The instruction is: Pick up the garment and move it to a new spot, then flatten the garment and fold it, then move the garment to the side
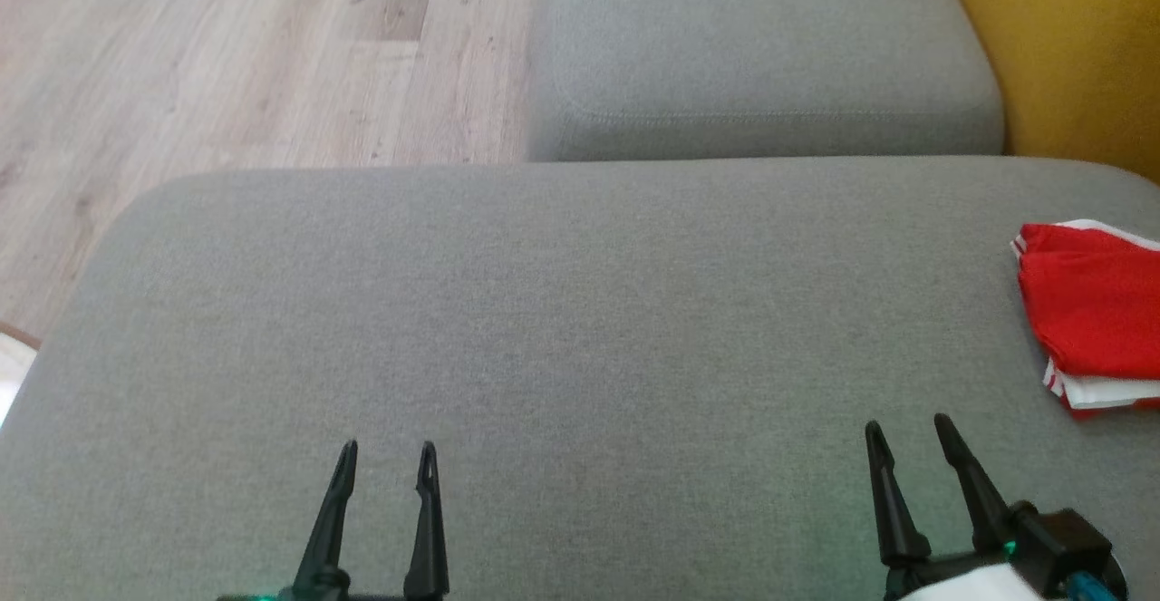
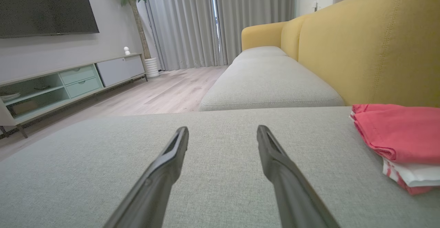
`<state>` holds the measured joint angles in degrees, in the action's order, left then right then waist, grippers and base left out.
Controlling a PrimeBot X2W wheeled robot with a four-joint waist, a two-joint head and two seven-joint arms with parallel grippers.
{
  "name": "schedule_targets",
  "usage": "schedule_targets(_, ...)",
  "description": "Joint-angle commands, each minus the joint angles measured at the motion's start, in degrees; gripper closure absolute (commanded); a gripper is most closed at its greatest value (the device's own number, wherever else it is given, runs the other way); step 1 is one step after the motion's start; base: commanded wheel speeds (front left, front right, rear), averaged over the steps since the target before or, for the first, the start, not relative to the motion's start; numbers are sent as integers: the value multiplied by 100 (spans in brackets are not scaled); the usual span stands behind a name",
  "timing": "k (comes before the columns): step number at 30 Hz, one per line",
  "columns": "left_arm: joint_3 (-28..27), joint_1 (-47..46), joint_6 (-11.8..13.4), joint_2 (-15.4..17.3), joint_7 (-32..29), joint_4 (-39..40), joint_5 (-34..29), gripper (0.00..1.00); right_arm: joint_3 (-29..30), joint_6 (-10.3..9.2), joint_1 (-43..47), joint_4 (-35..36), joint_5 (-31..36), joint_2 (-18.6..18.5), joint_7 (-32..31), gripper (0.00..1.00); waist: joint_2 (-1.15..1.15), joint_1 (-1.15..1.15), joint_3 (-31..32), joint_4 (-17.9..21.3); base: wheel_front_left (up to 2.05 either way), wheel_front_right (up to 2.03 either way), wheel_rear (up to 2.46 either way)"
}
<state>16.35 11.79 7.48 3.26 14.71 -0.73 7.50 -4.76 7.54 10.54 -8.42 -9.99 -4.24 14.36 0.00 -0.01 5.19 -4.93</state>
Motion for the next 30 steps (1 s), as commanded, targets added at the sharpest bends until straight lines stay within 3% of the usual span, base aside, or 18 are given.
schedule_targets(1,-230,-160,-27,-38,29,163,-48,0,-116,-5,-177,224,47,-28,62,0,0,1,53,29,0,0,0)
schedule_targets(16,-309,-35,-58,-38,29,126,-51,0,-84,-5,-74,260,37,53,63,0,0,1,138,200,0,0,0)
schedule_targets(17,-126,160,-44,1,-1,-40,-11,100,15,-1,108,40,0,76,0,100,0,1,139,202,0,0,0)
schedule_targets(30,-231,65,-138,43,-119,-311,734,100,32,0,8,-205,-709,47,-138,100,0,1,80,232,0,0,0)
